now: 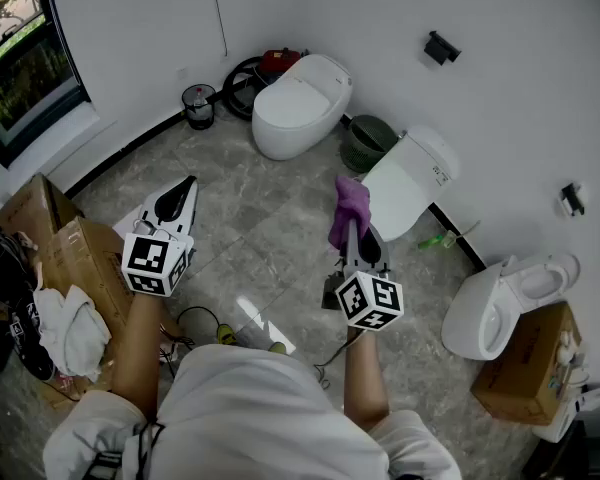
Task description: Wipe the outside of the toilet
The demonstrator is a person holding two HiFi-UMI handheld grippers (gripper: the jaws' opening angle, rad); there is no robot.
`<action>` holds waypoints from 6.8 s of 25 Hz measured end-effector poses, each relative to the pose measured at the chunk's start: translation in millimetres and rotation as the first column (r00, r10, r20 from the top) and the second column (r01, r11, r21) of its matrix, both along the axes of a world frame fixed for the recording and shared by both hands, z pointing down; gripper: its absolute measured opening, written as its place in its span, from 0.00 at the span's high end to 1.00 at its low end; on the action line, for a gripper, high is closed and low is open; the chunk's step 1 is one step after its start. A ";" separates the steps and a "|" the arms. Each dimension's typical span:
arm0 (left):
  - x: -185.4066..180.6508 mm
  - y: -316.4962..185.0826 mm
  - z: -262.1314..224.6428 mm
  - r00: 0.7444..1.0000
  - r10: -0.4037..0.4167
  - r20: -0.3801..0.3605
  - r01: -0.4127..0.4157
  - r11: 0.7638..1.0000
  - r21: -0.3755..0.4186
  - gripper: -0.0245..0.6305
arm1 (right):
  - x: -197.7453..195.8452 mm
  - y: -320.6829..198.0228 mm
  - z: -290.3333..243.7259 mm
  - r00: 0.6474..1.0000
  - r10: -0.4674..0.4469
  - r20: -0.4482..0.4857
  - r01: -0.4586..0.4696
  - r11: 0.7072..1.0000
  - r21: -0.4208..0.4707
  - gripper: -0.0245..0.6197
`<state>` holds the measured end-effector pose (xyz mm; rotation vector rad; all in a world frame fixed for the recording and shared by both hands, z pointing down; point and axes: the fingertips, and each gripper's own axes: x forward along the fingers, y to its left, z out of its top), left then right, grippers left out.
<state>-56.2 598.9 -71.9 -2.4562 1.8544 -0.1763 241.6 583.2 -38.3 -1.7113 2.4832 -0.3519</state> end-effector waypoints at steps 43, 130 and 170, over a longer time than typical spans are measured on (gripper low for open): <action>-70.9 -36.2 25.4 0.999 0.005 -0.044 -0.006 1.000 -0.021 0.94 | -71.4 -36.1 25.9 1.000 -0.002 0.000 0.002 1.000 -0.014 0.87; -94.2 -761.8 209.5 0.991 0.130 -0.042 -0.137 0.924 -0.358 0.94 | -108.4 -730.8 185.6 0.995 0.103 -0.009 -0.102 0.953 -0.284 0.87; -82.4 -798.6 358.2 0.989 0.145 -0.002 -0.138 0.940 -0.312 0.94 | -92.1 -760.9 342.7 0.986 0.143 0.080 -0.121 0.965 -0.232 0.87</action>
